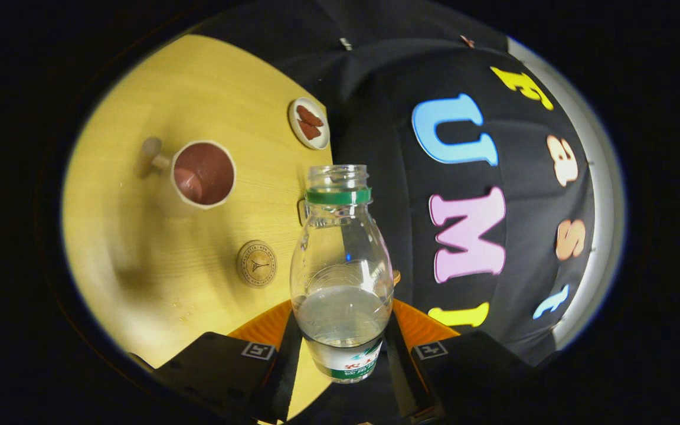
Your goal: Take the bottle from table, then pour the juice into the cup, finally place the bottle on the coaster
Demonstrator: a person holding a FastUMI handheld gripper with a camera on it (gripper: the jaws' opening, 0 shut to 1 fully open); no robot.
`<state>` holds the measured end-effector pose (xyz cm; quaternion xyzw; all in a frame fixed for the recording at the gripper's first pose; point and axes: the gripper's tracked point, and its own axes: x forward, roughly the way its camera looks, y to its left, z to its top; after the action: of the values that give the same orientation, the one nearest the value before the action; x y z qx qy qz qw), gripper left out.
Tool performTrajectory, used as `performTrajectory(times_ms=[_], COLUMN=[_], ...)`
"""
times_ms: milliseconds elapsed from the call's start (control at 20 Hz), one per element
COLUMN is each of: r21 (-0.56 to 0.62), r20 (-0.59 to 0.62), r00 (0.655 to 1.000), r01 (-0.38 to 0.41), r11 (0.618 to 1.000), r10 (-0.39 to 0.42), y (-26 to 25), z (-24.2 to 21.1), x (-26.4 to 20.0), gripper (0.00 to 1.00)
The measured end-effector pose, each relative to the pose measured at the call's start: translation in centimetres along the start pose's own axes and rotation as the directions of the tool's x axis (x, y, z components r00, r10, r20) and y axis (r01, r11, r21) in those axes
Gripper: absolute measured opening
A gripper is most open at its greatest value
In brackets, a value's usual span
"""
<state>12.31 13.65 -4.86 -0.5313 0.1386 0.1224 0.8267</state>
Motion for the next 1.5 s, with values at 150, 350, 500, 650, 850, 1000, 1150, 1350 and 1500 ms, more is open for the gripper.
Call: performTrajectory(times_ms=[150, 350, 500, 650, 850, 1000, 1150, 1350, 1500], r21=[0.216, 0.492, 0.631, 0.739, 0.808, 0.841, 0.867, 0.89, 0.897], r20=[0.009, 0.021, 0.073, 0.142, 0.211, 0.252, 0.272, 0.254, 0.247], r00=[0.999, 0.997, 0.995, 0.989, 0.977, 0.966, 0.96, 0.964, 0.967], r01=[-0.039, -0.08, -0.096, -0.133, -0.163, -0.191, -0.215, -0.204, -0.207], r11=[0.976, 0.867, 0.77, 0.66, 0.566, 0.506, 0.45, 0.408, 0.391], r10=[0.038, 0.081, 0.065, 0.04, -0.019, -0.053, -0.065, -0.072, -0.056], y=[-0.5, -2.1, -4.0, -5.3, -6.2, -5.6, -4.5, -2.7, -1.0], z=[0.3, 1.1, 2.0, 3.4, 4.4, 4.7, 4.4, 2.9, 1.8], x=[-0.6, -0.1, 0.1, 0.9, 2.9, 4.5, 6.7, 10.1, 12.1], gripper=[0.7, 0.7, 0.7, 0.7, 0.7, 0.7, 0.7, 0.7, 0.7])
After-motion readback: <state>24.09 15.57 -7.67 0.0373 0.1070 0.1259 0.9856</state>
